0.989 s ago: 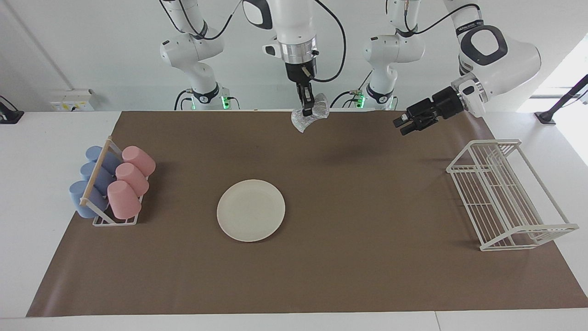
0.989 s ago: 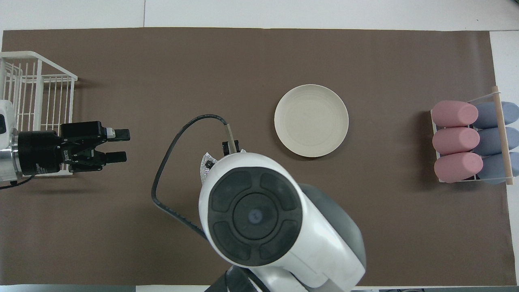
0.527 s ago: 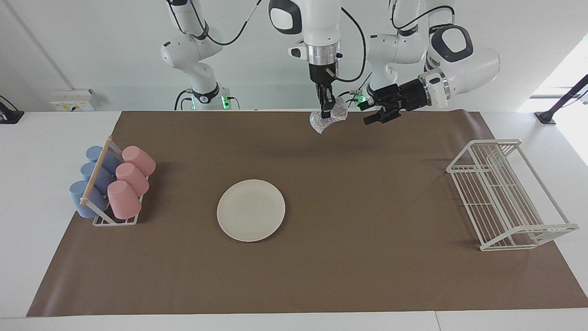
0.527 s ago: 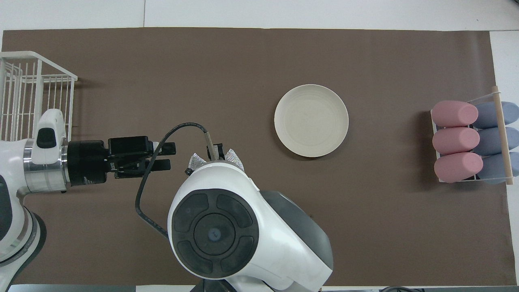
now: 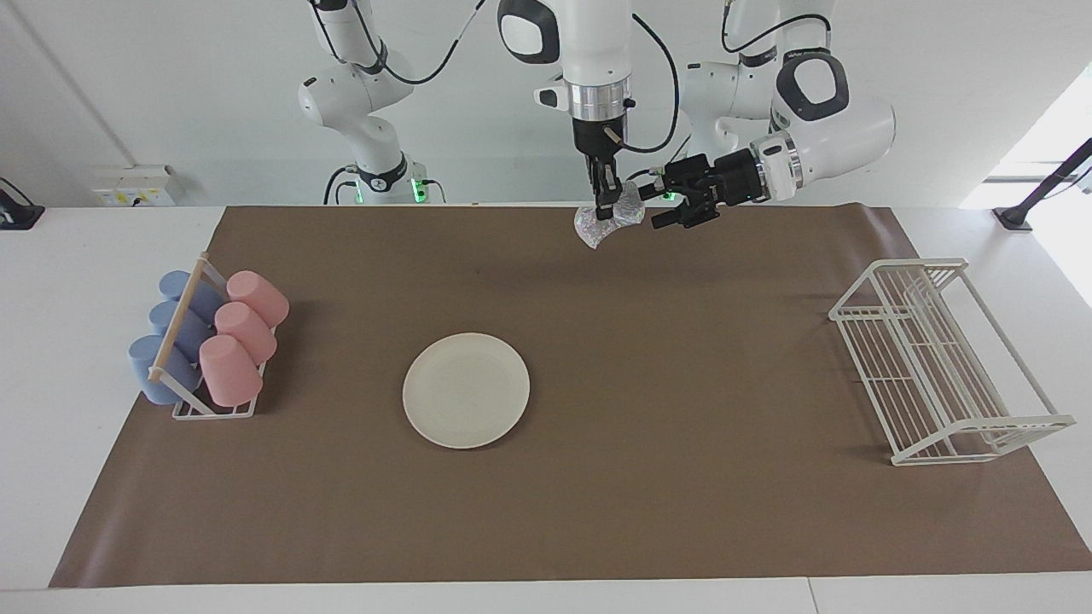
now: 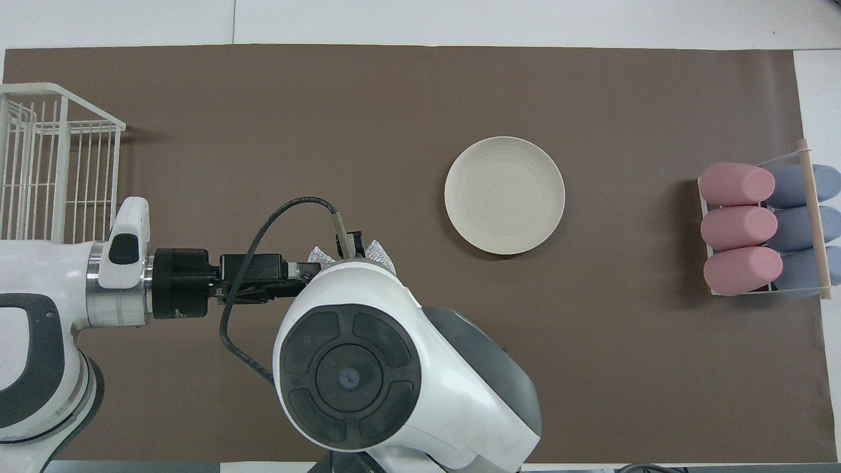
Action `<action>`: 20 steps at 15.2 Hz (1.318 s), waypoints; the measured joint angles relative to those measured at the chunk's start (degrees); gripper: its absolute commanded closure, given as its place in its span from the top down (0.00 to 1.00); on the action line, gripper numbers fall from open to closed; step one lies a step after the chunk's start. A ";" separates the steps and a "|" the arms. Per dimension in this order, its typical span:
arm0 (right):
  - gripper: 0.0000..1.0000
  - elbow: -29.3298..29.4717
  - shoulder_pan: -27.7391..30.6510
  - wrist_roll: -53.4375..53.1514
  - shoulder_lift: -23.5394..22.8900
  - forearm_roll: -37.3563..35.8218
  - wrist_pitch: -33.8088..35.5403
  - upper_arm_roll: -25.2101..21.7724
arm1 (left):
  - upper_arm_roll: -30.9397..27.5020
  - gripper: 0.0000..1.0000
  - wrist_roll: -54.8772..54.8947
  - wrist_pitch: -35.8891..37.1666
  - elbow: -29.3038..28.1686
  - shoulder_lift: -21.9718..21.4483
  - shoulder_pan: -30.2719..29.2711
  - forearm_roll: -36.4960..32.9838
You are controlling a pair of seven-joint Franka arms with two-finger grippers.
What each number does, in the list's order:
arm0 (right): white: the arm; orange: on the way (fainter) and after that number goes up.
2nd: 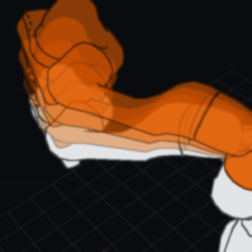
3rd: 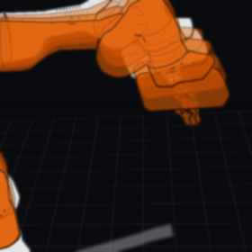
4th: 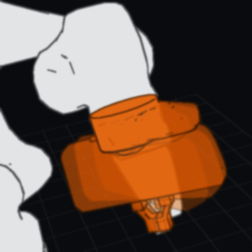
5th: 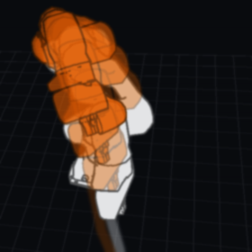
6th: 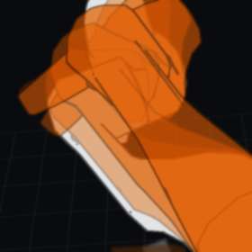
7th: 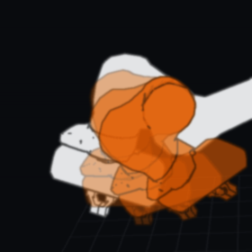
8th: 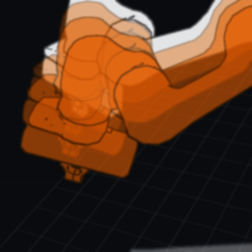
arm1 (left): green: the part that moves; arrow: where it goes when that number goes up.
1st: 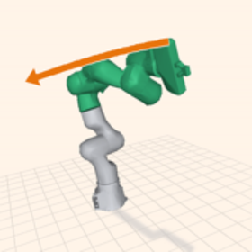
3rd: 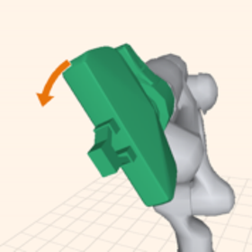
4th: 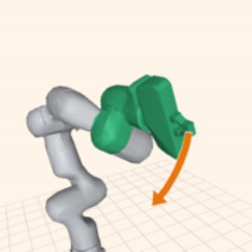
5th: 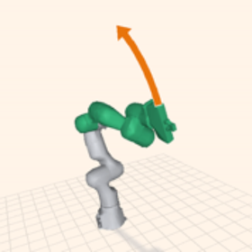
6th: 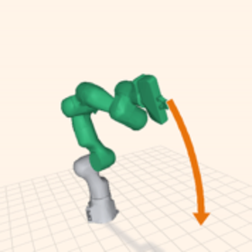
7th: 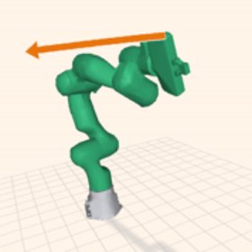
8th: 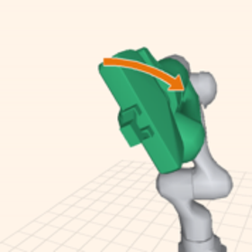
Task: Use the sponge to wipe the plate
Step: 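Grasp the sponge with the left gripper while the right gripper releases it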
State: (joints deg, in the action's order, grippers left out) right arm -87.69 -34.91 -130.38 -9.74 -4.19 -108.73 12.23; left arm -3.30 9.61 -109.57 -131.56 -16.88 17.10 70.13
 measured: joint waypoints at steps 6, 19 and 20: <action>0.00 -0.01 0.03 0.00 -0.06 -0.51 0.03 -0.07 | 0.00 0.00 -0.21 0.01 -0.02 -0.23 0.05 0.20; 1.00 -2.86 12.35 34.60 6.92 -0.97 7.39 -0.58 | -1.11 0.00 -3.26 0.59 -0.15 -0.36 -0.46 0.17; 1.00 -3.09 15.09 42.15 7.96 -0.97 9.00 -0.70 | -1.24 0.00 -3.92 0.57 -0.16 -0.36 -1.04 -0.88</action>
State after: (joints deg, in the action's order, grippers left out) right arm -90.77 -19.82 -88.23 -1.78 -5.16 -99.72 11.54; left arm -4.54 5.70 -109.00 -131.72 -17.24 16.05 69.25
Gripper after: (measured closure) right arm 0.000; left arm 0.969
